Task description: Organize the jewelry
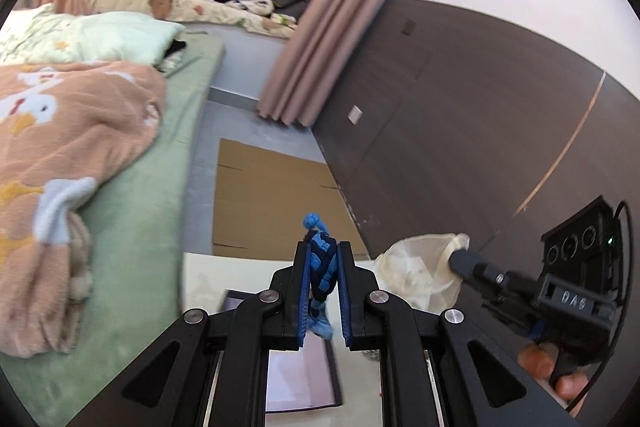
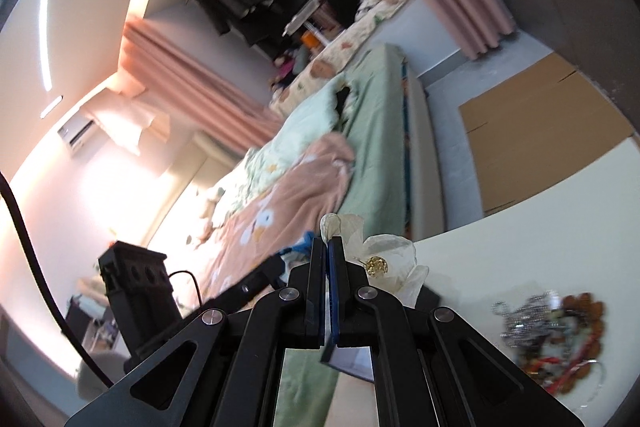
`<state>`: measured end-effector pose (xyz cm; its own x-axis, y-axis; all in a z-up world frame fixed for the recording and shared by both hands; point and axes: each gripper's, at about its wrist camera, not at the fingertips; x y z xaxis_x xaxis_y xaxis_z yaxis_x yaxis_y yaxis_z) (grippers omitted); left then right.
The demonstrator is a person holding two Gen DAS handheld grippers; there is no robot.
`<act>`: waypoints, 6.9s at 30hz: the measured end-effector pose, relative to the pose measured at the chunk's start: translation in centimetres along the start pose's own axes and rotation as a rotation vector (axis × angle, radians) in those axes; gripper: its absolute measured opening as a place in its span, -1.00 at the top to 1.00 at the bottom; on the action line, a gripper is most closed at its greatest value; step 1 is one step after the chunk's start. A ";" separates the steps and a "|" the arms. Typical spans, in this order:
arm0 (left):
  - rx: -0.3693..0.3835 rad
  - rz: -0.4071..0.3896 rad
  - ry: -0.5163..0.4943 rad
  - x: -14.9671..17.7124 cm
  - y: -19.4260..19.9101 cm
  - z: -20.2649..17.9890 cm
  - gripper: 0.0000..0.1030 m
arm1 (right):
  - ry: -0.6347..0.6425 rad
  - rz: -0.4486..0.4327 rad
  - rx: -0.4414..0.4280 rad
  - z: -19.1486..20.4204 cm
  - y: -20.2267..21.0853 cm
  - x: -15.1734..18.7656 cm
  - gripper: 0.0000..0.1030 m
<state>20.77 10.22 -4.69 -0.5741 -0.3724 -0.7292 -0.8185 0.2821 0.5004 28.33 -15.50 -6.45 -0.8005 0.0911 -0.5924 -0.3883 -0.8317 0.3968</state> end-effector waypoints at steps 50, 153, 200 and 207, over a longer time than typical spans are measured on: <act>0.079 0.243 -0.155 6.8 -8.1 -9.0 -0.49 | -0.297 0.074 0.517 -11.3 11.4 2.6 -0.44; 0.063 0.168 -0.055 3.7 -2.9 -3.1 0.83 | 0.333 0.563 0.653 -10.9 3.5 7.5 -0.34; -0.116 0.057 0.124 1.2 0.6 4.2 -0.98 | 0.177 0.215 0.148 0.1 -3.4 4.6 0.00; -0.126 0.045 0.110 1.1 1.1 4.6 -0.98 | 0.076 0.256 0.162 -1.5 -4.0 4.7 -0.70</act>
<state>19.31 14.13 -7.09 -0.6034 -0.4581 -0.6527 -0.7838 0.1902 0.5911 26.80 -12.56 -11.88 -0.8476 -0.1562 -0.5072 -0.2512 -0.7237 0.6427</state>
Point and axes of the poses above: each gripper's, at about its wrist camera, not at the fingertips, and y roughly against the way its jaws point, z to its left, x to its underside
